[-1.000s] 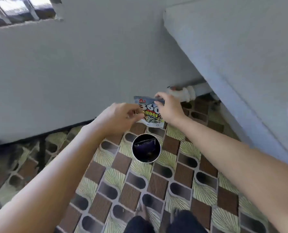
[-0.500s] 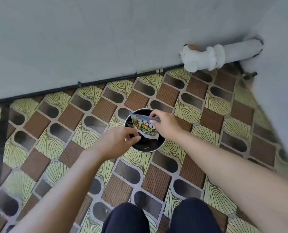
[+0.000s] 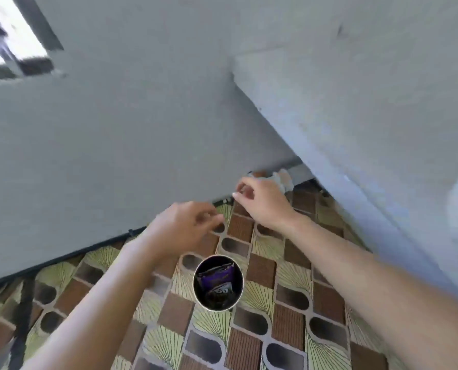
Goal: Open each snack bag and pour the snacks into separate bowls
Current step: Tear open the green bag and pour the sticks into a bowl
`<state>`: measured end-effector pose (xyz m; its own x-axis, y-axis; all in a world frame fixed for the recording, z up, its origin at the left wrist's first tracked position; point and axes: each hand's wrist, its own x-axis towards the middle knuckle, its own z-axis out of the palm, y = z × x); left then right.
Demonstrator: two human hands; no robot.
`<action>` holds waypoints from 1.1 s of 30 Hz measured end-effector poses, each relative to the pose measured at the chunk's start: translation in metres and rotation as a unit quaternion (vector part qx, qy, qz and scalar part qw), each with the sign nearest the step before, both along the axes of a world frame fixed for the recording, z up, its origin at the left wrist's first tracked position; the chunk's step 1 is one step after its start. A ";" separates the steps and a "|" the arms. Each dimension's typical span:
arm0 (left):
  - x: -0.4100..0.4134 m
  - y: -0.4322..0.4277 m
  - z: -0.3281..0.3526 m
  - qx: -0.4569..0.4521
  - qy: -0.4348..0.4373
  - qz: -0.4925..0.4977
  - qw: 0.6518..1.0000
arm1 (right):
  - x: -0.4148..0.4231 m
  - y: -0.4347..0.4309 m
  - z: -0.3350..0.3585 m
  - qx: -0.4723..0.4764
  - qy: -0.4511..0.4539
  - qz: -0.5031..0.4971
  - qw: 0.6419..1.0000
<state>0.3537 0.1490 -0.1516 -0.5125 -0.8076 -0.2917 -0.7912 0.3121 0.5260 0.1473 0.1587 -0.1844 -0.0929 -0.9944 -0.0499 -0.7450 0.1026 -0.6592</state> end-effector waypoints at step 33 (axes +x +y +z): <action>-0.612 0.178 0.270 -0.268 0.160 -0.445 0.839 | -0.470 0.368 0.282 -0.107 0.210 -0.511 0.826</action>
<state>-0.2587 0.3265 0.1185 -0.9651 -0.0340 0.2597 0.0366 0.9643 0.2621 -0.3229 0.5265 0.0978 -0.8549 -0.3672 0.3666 -0.5082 0.7349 -0.4490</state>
